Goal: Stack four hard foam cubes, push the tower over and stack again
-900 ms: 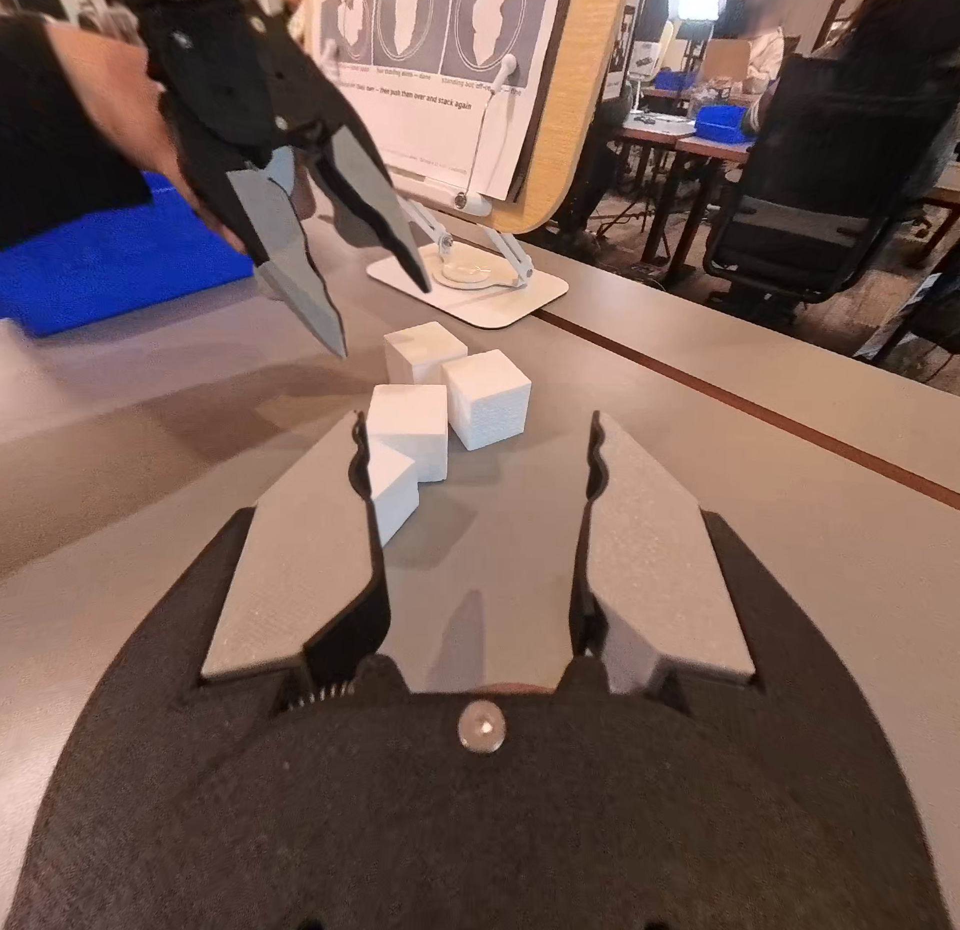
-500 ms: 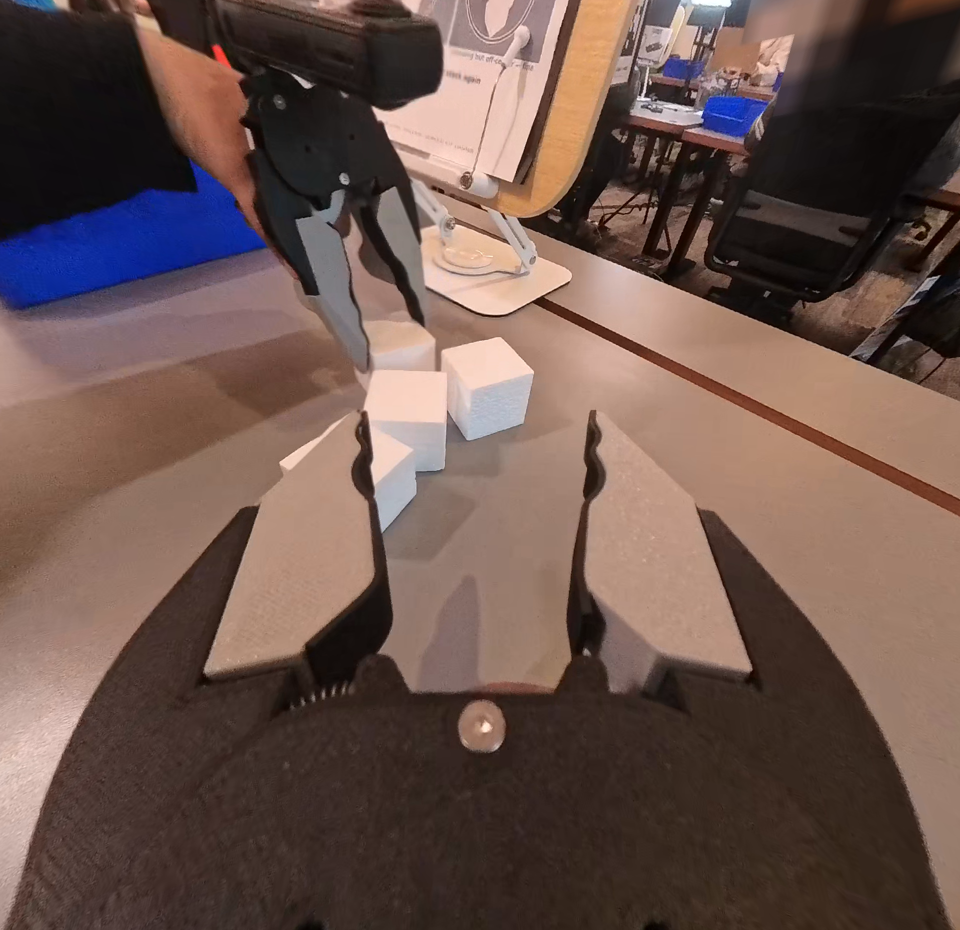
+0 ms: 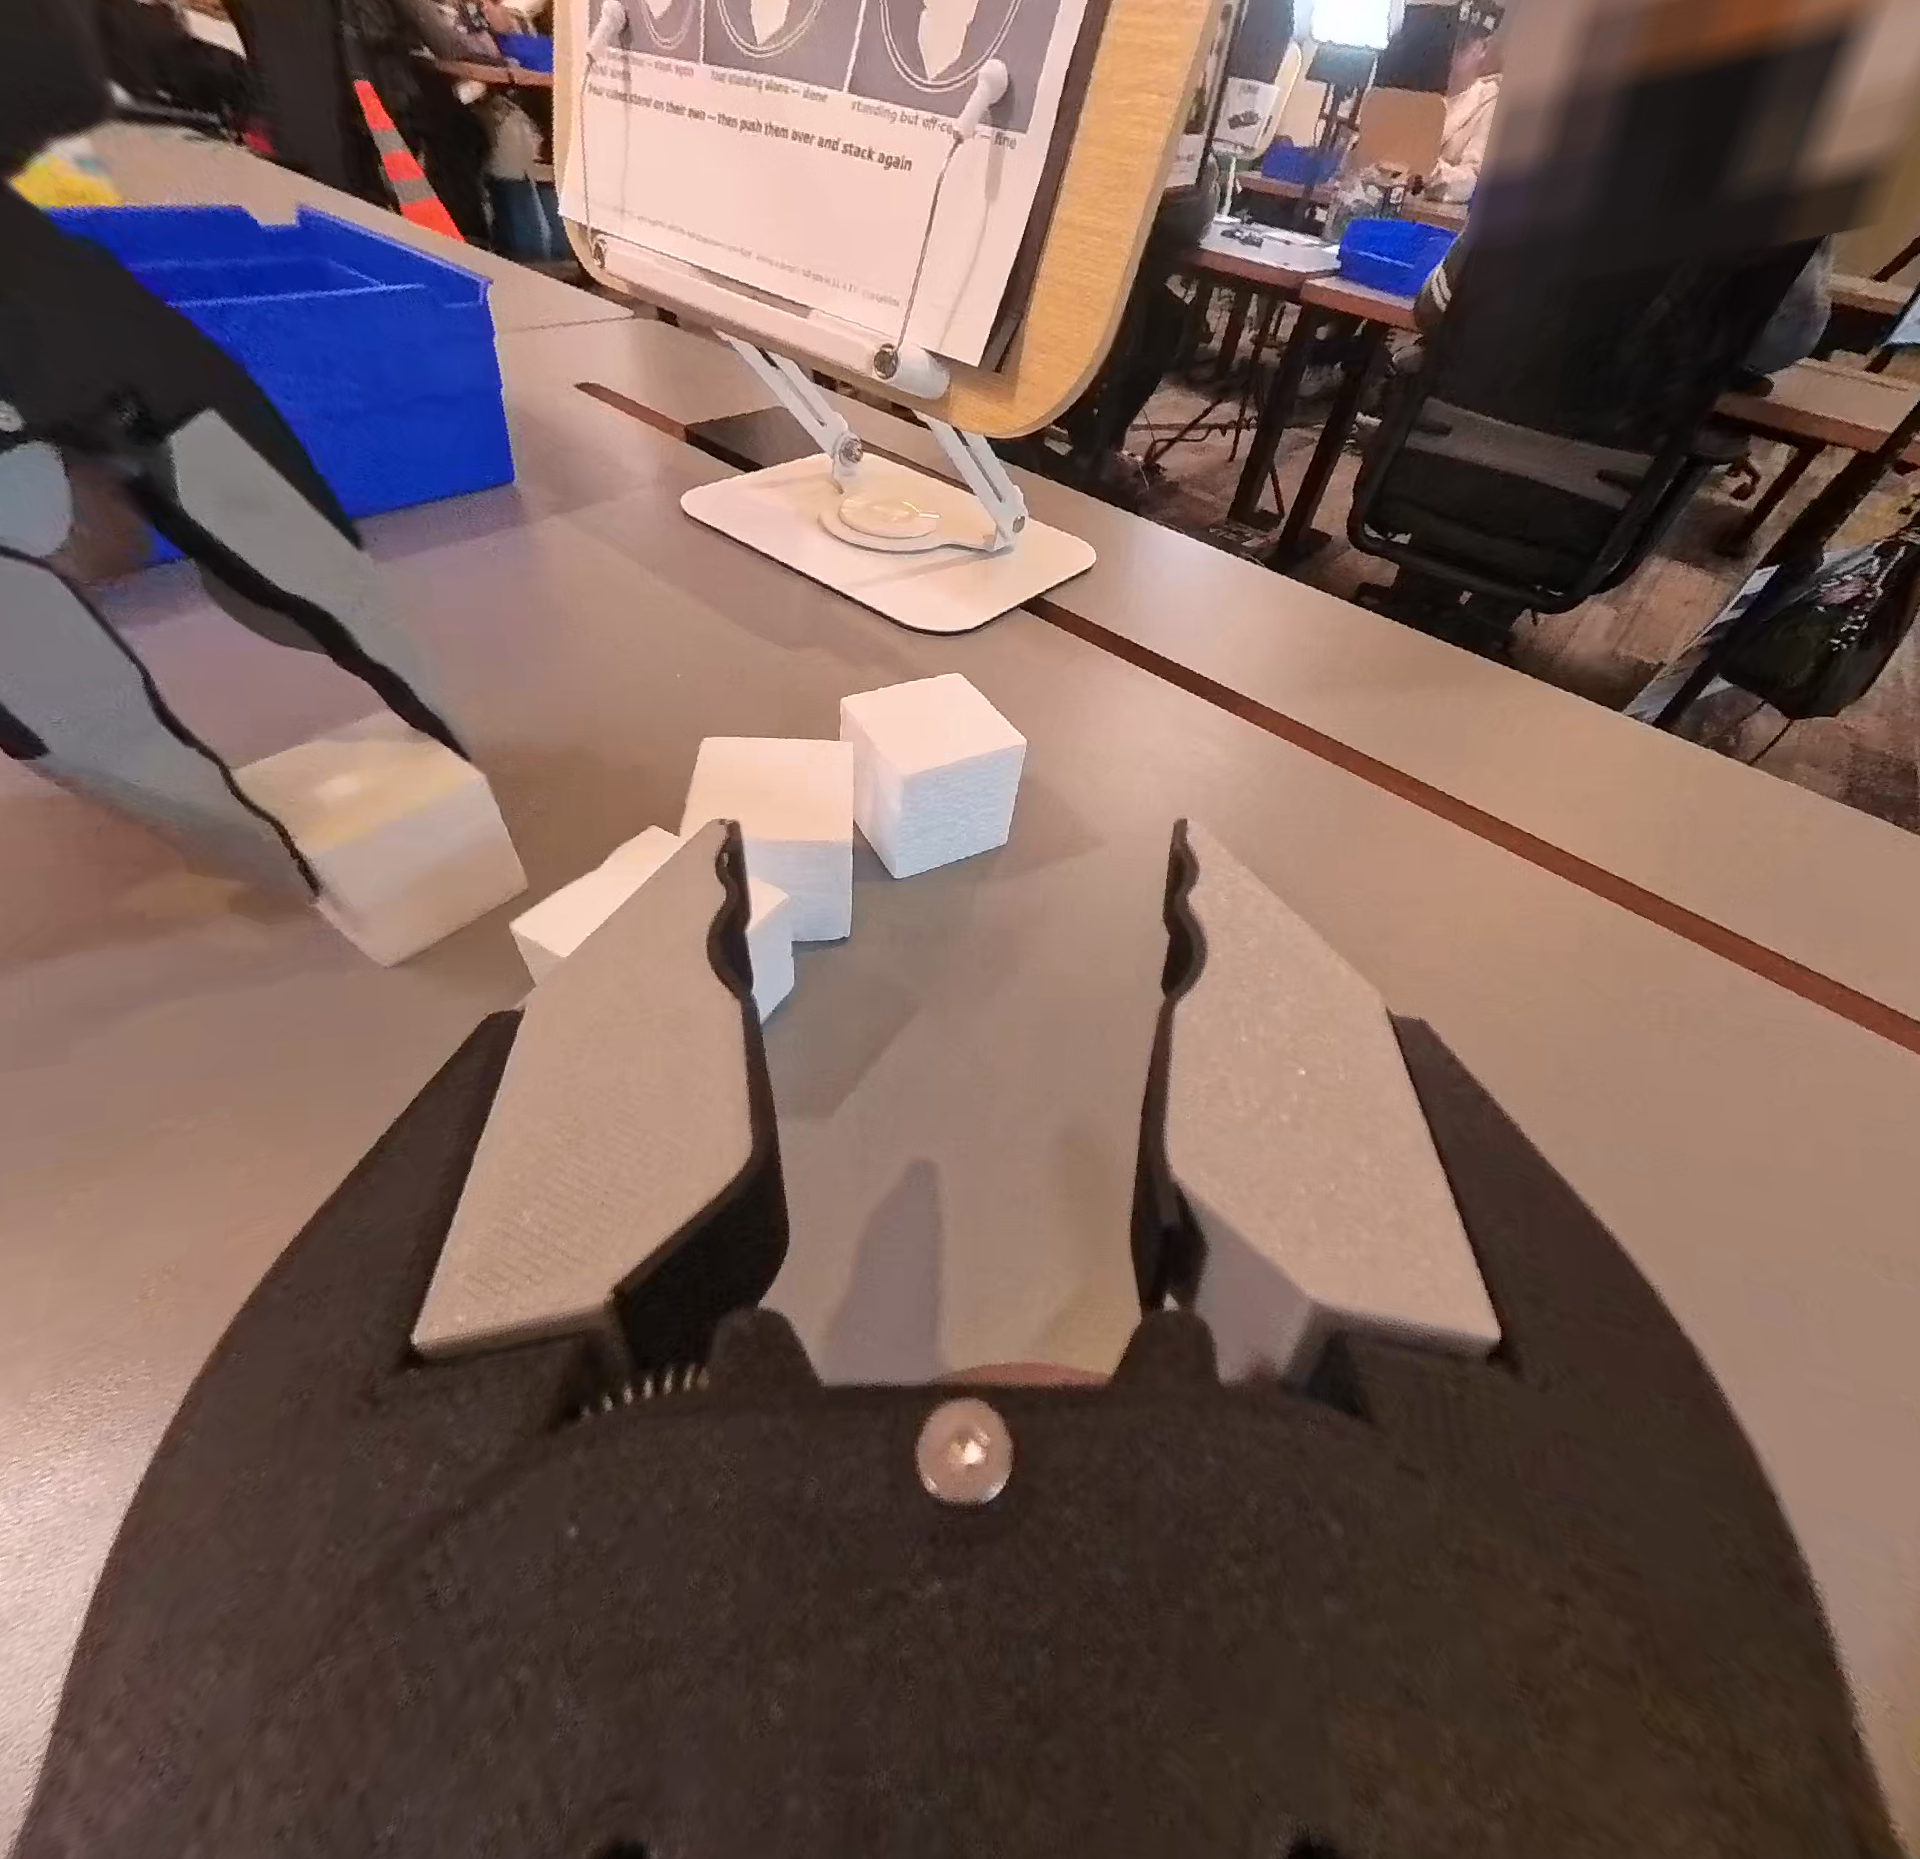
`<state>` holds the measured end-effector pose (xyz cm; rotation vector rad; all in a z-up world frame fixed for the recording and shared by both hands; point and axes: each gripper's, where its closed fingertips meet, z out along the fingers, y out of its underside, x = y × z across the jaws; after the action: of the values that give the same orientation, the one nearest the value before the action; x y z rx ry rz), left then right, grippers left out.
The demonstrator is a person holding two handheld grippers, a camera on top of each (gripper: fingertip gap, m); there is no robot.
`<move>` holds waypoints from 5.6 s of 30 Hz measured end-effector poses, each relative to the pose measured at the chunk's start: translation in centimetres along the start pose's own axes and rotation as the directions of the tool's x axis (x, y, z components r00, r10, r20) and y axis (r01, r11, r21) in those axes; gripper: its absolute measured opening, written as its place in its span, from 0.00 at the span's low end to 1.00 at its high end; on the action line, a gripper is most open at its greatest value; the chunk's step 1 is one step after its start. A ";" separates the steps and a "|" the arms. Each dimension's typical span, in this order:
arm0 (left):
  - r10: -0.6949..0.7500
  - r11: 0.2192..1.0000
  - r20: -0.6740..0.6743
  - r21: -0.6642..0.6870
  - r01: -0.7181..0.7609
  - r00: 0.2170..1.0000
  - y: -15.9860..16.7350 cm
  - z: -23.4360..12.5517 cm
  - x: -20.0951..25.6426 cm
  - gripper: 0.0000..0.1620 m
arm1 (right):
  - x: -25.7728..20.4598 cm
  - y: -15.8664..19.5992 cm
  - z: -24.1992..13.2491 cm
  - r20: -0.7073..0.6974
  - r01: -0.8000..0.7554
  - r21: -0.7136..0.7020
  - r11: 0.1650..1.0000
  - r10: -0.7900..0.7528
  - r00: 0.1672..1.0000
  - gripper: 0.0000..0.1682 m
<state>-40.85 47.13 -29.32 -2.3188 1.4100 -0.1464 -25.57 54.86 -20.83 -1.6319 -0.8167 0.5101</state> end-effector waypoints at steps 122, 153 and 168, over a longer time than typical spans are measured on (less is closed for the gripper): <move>0.320 0.947 -0.172 0.059 -0.315 0.932 -1.7 -4.7 -0.3 0.37 | 0.0 0.7 0.3 0.019 -0.049 -0.030 0.998 0.049 0.999 0.47; 0.358 0.934 -0.180 0.078 -0.350 0.916 -2.6 -4.5 -0.7 0.33 | 0.1 0.3 0.1 0.019 -0.057 -0.018 0.998 0.057 0.998 0.47; 0.317 0.948 -0.160 0.085 -0.307 0.935 -2.7 -4.5 -1.1 0.57 | -0.1 0.5 0.2 0.031 -0.054 -0.026 0.998 0.055 0.998 0.47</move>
<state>-40.49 47.77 -23.97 -2.0424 1.8138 -0.2936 -25.66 54.85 -21.35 -1.6762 -0.8071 0.5678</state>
